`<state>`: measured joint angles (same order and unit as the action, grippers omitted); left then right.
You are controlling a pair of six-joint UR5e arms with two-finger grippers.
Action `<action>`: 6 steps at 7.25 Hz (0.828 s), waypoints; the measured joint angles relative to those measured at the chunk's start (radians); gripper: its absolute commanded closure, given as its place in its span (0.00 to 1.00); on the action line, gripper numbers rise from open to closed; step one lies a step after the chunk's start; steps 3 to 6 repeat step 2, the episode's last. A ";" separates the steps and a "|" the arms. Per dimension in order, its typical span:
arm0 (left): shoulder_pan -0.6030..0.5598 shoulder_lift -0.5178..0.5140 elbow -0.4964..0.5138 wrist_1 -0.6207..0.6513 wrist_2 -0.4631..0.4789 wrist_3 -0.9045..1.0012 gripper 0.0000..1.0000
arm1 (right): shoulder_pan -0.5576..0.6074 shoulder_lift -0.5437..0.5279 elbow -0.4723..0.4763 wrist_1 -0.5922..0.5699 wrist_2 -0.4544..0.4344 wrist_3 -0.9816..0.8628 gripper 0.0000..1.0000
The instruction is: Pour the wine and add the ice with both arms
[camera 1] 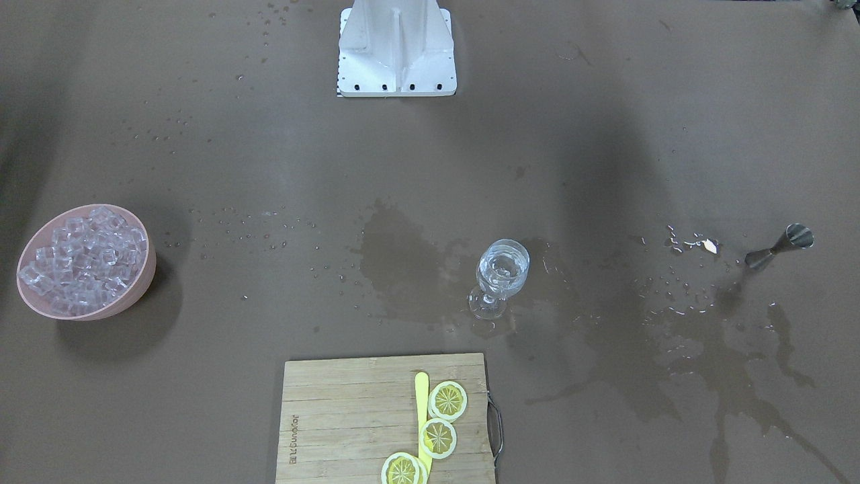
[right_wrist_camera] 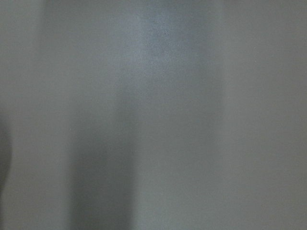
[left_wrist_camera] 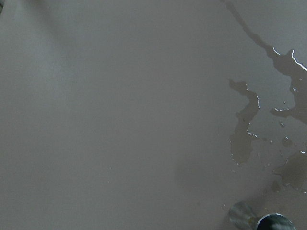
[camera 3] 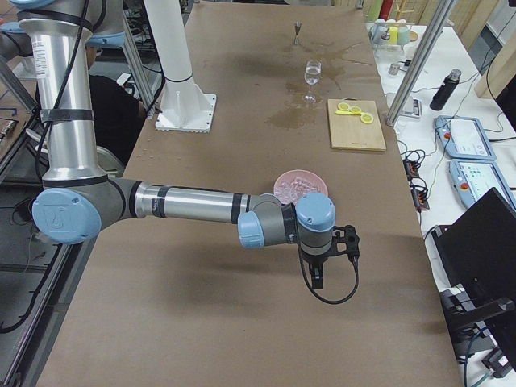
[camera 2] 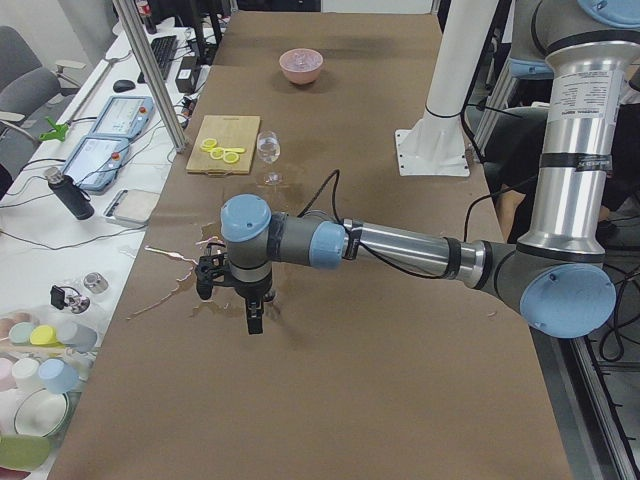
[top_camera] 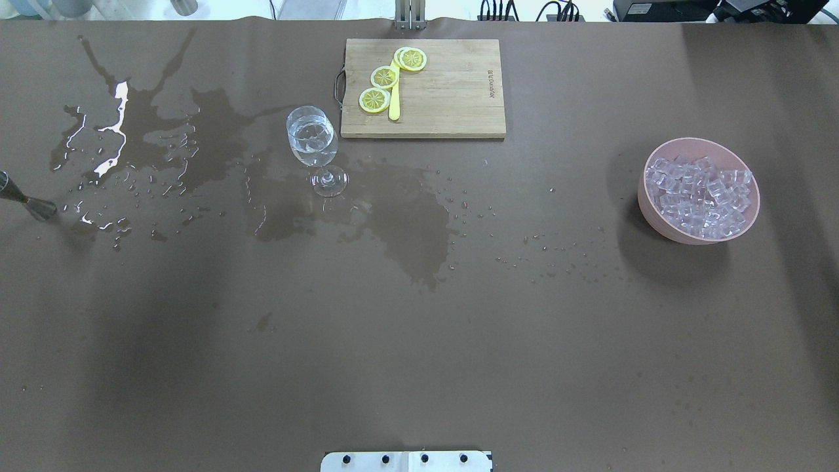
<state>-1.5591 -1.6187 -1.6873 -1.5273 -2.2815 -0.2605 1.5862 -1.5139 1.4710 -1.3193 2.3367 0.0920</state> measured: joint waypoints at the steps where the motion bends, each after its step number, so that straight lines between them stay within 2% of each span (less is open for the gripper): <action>1: 0.000 0.010 0.001 0.006 -0.001 0.002 0.04 | 0.000 -0.004 0.002 0.000 0.001 0.000 0.00; 6: -0.001 0.019 0.003 0.008 -0.001 0.004 0.04 | 0.000 -0.006 0.004 -0.002 0.004 0.000 0.00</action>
